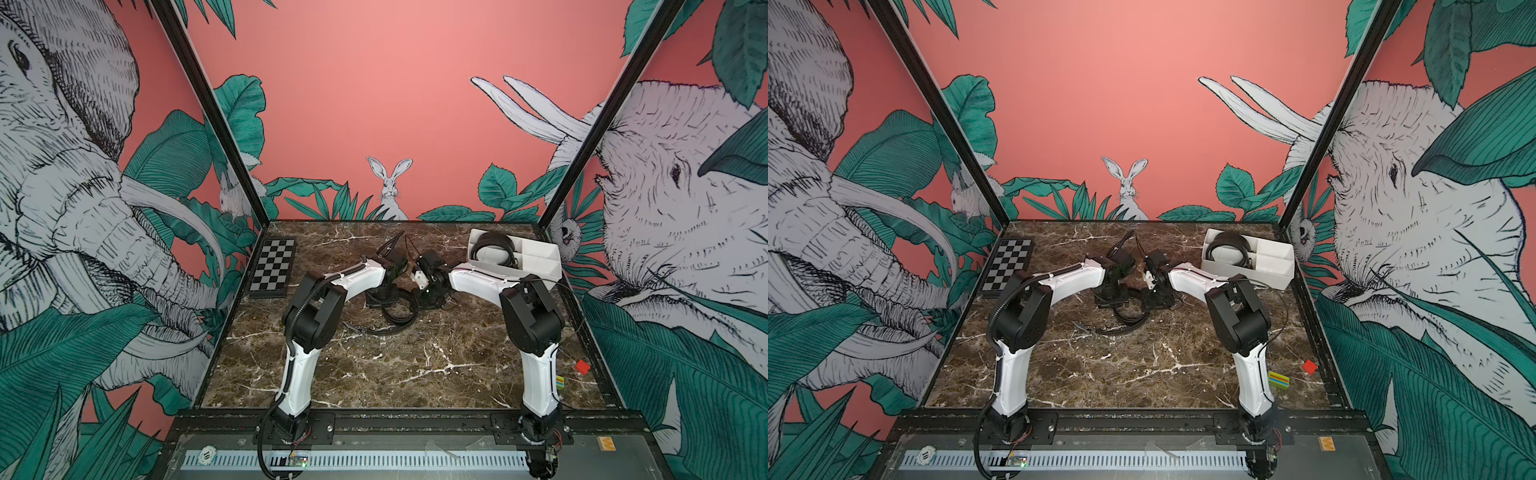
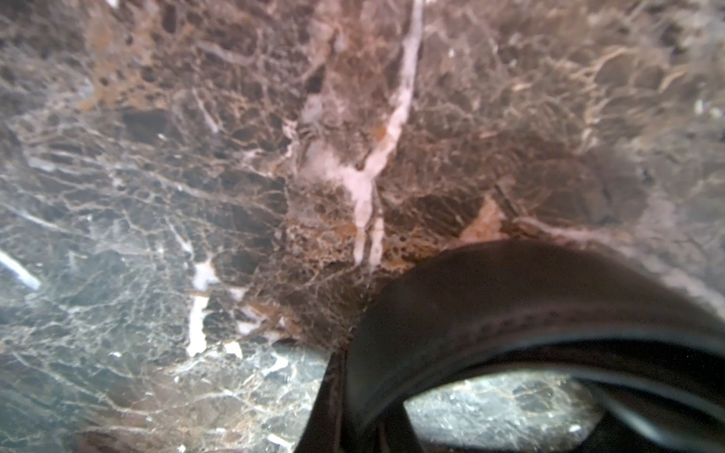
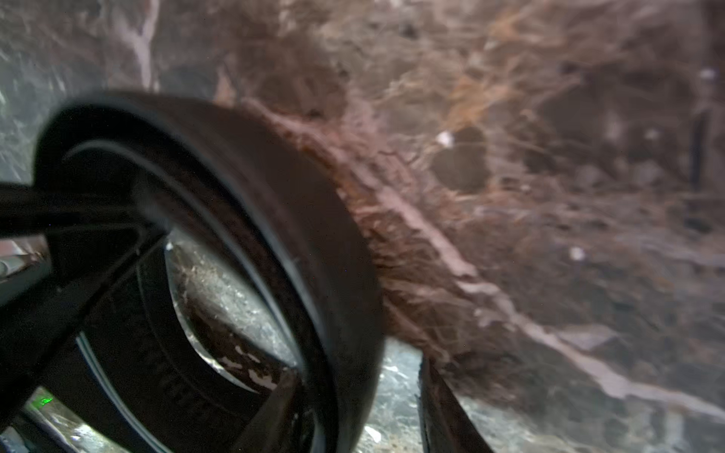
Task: Place the belts into the storage roll
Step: Roll the belt at the center of the board.
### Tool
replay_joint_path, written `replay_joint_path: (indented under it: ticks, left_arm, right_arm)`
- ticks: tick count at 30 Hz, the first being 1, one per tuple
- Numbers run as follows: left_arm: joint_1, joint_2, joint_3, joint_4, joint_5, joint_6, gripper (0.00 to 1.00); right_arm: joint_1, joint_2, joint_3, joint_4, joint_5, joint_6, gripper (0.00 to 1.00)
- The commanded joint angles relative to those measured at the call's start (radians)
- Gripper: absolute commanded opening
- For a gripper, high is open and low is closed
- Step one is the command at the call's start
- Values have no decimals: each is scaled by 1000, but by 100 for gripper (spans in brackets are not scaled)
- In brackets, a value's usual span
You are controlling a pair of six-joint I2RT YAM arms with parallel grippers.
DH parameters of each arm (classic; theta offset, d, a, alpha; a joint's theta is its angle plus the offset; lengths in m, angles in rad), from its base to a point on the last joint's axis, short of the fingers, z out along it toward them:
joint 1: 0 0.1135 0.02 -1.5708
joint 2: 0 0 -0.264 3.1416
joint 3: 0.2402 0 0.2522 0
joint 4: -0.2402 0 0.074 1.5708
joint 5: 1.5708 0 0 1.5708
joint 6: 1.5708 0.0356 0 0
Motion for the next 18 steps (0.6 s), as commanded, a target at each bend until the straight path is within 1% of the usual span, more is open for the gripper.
replay_joint_path:
  ticks: [1,2,4,7,8,12,13,17,18]
  left_arm:
    - [12,147,-101,30,-52,-14,0]
    - [6,142,-106,35,-52,-12,0]
    - [-4,131,-119,41,-50,-14,0]
    - [-13,113,-144,62,-41,-18,0]
    - [-13,109,-151,66,-37,-19,0]
    - [-13,76,-171,89,-10,-16,0]
    - [-13,57,-178,95,-3,-14,6]
    - [-14,-66,-225,158,23,-10,45]
    - [-13,-98,-234,169,28,-11,53]
  right_arm:
    - [22,14,-6,-36,72,3,35]
    - [25,25,5,-59,89,3,33]
    - [29,47,29,-103,111,6,25]
    - [29,78,50,-161,141,12,4]
    - [29,83,54,-177,146,13,0]
    - [29,88,45,-227,172,25,0]
    - [29,85,41,-236,177,27,0]
    - [29,79,35,-266,194,34,0]
    - [29,80,35,-270,195,37,0]
